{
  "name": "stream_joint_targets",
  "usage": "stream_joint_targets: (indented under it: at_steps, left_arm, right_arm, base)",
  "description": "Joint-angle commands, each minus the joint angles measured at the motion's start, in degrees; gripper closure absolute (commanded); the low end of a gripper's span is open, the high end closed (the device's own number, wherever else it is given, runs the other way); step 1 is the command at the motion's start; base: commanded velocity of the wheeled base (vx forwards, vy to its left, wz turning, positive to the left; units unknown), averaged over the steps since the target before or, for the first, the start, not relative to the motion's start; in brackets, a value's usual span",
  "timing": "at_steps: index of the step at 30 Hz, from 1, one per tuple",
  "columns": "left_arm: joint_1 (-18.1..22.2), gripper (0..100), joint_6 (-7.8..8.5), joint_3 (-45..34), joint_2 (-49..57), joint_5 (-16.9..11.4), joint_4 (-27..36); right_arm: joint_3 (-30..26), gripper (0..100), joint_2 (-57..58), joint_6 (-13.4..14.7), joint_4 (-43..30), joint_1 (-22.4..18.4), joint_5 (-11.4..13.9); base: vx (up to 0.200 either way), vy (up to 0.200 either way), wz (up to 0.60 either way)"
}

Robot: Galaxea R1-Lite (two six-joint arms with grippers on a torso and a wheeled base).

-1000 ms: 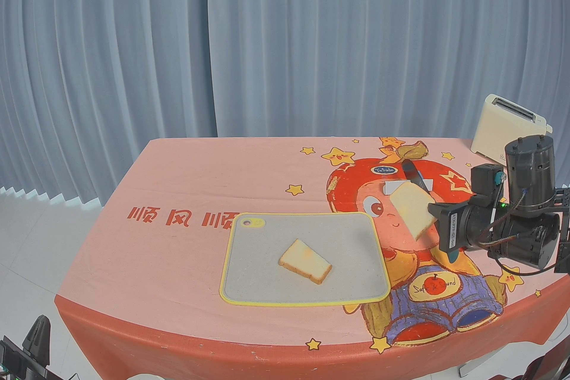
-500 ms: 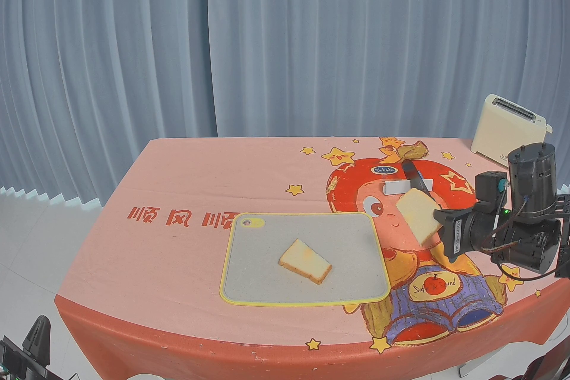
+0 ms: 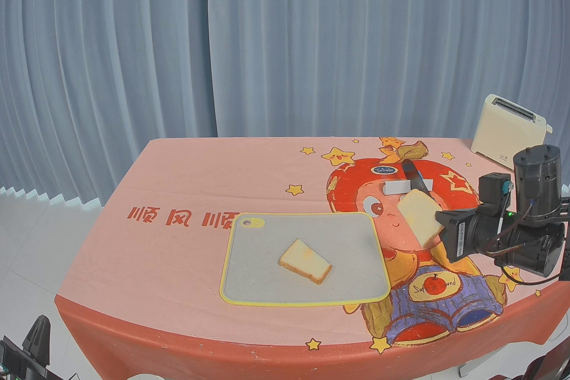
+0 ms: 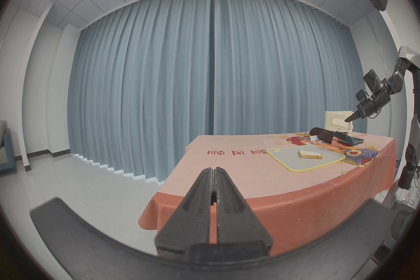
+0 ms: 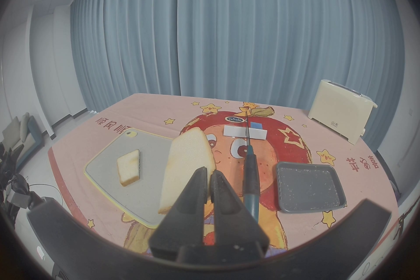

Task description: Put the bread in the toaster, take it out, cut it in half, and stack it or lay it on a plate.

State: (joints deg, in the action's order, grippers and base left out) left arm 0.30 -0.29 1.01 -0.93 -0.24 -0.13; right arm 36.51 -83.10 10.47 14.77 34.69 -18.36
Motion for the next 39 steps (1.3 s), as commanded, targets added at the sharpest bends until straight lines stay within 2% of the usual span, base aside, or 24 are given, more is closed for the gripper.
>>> stream_joint_targets:
  at_steps: [1,6,30,33,39]
  left_arm:
    - [-0.04,100,0.03,-1.01,0.57,-0.02,-0.04]
    - [-0.04,100,0.03,-1.01,0.57,0.07,-0.04]
    - [-0.04,100,-0.06,-1.01,0.57,0.07,-0.04]
    - [-0.04,100,-0.06,-1.01,0.57,0.07,-0.04]
    - [-0.04,100,0.03,-1.01,0.57,-0.02,-0.04]
  right_arm:
    - [-0.30,100,1.10,-0.01,-0.01,-0.15,-0.01]
    - [-0.39,100,1.54,-0.01,-0.01,-0.24,-0.01]
    - [-0.83,100,2.42,0.08,-0.19,-0.86,-0.10]
    - [-0.83,100,2.33,0.16,-0.36,-1.38,-0.45]
    - [-0.83,100,1.72,0.34,-0.89,-5.69,-0.71]
  base:
    - [0.000,0.000,0.00]
    - [0.000,0.000,0.00]
    - [0.000,-0.200,0.00]
    - [0.000,-0.200,0.00]
    - [0.000,0.000,0.00]
